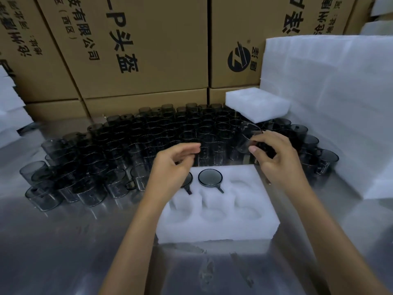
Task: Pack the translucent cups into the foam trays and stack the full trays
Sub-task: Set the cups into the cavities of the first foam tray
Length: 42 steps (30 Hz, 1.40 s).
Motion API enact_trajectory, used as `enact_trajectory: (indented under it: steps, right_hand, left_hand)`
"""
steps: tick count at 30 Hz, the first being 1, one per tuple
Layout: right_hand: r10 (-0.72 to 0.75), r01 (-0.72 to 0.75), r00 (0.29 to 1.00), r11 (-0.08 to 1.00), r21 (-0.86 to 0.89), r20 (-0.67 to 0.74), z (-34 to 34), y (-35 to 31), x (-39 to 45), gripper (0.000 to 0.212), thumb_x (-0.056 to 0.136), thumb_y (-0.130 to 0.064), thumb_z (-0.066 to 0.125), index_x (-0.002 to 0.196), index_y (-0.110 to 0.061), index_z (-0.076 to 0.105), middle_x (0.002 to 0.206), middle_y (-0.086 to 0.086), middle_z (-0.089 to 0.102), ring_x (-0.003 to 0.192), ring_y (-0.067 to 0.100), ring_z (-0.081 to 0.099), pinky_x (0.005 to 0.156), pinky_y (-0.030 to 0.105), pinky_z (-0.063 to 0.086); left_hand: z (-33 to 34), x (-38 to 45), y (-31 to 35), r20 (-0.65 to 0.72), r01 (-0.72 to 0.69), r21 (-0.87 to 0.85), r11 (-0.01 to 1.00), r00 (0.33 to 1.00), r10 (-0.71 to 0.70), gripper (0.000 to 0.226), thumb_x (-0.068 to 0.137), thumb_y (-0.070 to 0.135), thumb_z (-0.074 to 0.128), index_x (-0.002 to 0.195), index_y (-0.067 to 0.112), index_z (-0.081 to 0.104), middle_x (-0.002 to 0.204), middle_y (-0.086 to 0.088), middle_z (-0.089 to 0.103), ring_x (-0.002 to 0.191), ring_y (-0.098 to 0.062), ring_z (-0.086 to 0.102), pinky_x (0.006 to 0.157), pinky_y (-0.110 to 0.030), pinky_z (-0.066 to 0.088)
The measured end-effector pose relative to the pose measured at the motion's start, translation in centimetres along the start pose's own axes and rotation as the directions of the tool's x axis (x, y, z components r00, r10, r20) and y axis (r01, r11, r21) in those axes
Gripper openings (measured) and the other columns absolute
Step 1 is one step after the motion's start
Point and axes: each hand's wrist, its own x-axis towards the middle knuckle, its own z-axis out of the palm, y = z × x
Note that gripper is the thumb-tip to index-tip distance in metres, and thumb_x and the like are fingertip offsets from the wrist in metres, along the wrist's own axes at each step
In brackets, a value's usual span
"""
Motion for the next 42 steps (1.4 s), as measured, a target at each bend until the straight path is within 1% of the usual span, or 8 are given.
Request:
enact_trajectory:
  steps: [2,5,11,18,25,33,37,42]
  right_hand:
    - [-0.036,0.032,0.999,0.993,0.116,0.039,0.4,-1.9,0.7,0.029,0.091,-0.014,0.07,0.091,-0.043,0.066,0.101,-0.042,0.061,0.114,-0.012,0.048,0.094,0.005,0.034]
    - [-0.055,0.038,0.995,0.979,0.198,0.083,1.6,-4.1,1.7,0.015,0.09,-0.019,0.072,0.096,-0.032,0.072,0.104,-0.017,0.07,0.113,0.01,0.059,0.099,0.027,0.046]
    - [0.046,-0.06,0.998,0.948,0.312,0.052,2.9,-5.7,1.4,0.042,0.078,-0.045,0.078,0.114,-0.039,0.056,0.109,-0.013,0.065,0.11,0.004,0.059,0.094,0.026,0.047]
    - [0.169,-0.256,0.964,0.785,0.563,0.203,2.4,-3.8,0.2,0.029,0.099,-0.031,0.058,0.127,-0.028,0.066,0.123,-0.012,0.069,0.118,0.001,0.061,0.096,0.025,0.052]
    - [0.162,-0.255,0.966,0.748,0.613,0.203,1.8,-3.7,-0.1,0.013,0.096,-0.019,0.065,0.095,-0.019,0.078,0.093,0.002,0.074,0.083,0.013,0.066,0.072,0.022,0.053]
    - [0.138,-0.209,0.976,0.825,0.525,0.171,-1.0,-2.8,-2.2,0.01,0.088,-0.003,0.07,0.083,-0.012,0.073,0.079,-0.005,0.071,0.073,0.002,0.064,0.065,0.01,0.046]
    - [0.134,-0.229,0.965,0.848,0.478,0.225,-2.2,-2.3,-3.4,0.019,0.089,-0.005,0.067,0.076,-0.014,0.075,0.08,0.004,0.072,0.072,0.005,0.063,0.065,0.011,0.046]
    - [0.166,-0.248,0.958,0.891,0.381,0.236,-2.3,-2.0,-3.6,0.031,0.092,0.001,0.058,0.065,-0.004,0.072,0.078,0.006,0.071,0.083,0.009,0.062,0.09,0.032,0.04]
  left_hand:
    - [1.2,0.6,0.8,0.049,-0.03,-0.012,0.999,0.998,0.03,0.043,0.093,0.0,0.059,0.124,0.029,0.064,0.113,0.017,0.069,0.105,0.003,0.064,0.095,-0.017,0.05]
    - [3.1,1.5,1.8,0.072,-0.067,-0.006,0.998,0.995,0.067,0.059,0.086,0.012,0.073,0.136,0.032,0.051,0.117,0.029,0.058,0.113,0.011,0.056,0.092,-0.012,0.047]
    - [4.4,1.5,1.9,-0.17,-0.097,-0.116,0.989,0.983,0.076,0.041,0.08,0.025,0.082,0.113,0.035,0.059,0.107,0.018,0.068,0.103,0.004,0.064,0.082,-0.019,0.055]
    - [0.9,1.3,1.0,0.315,0.177,-0.52,0.835,0.949,-0.005,0.033,0.089,0.032,0.071,0.119,0.018,0.072,0.126,-0.005,0.069,0.121,-0.021,0.063,0.099,-0.026,0.05]
    - [1.1,1.0,1.3,0.265,0.175,-0.536,0.826,0.964,-0.032,0.042,0.093,0.022,0.065,0.134,0.011,0.058,0.126,-0.009,0.068,0.117,-0.025,0.065,0.095,-0.029,0.054]
    - [3.1,0.4,2.1,0.265,-0.009,-0.14,0.99,0.963,0.046,0.045,0.096,0.005,0.06,0.129,0.036,0.055,0.114,0.026,0.066,0.11,0.011,0.06,0.087,-0.008,0.047]
    - [4.3,0.2,1.7,0.331,0.051,-0.044,0.998,0.943,-0.034,0.068,0.086,0.019,0.076,0.146,0.03,0.045,0.117,0.023,0.066,0.114,0.008,0.059,0.101,-0.015,0.045]
    - [5.1,0.0,1.3,0.364,0.05,0.106,0.993,0.927,-0.086,0.056,0.084,0.024,0.078,0.129,0.041,0.048,0.106,0.029,0.067,0.101,-0.008,0.067,0.084,-0.029,0.056]
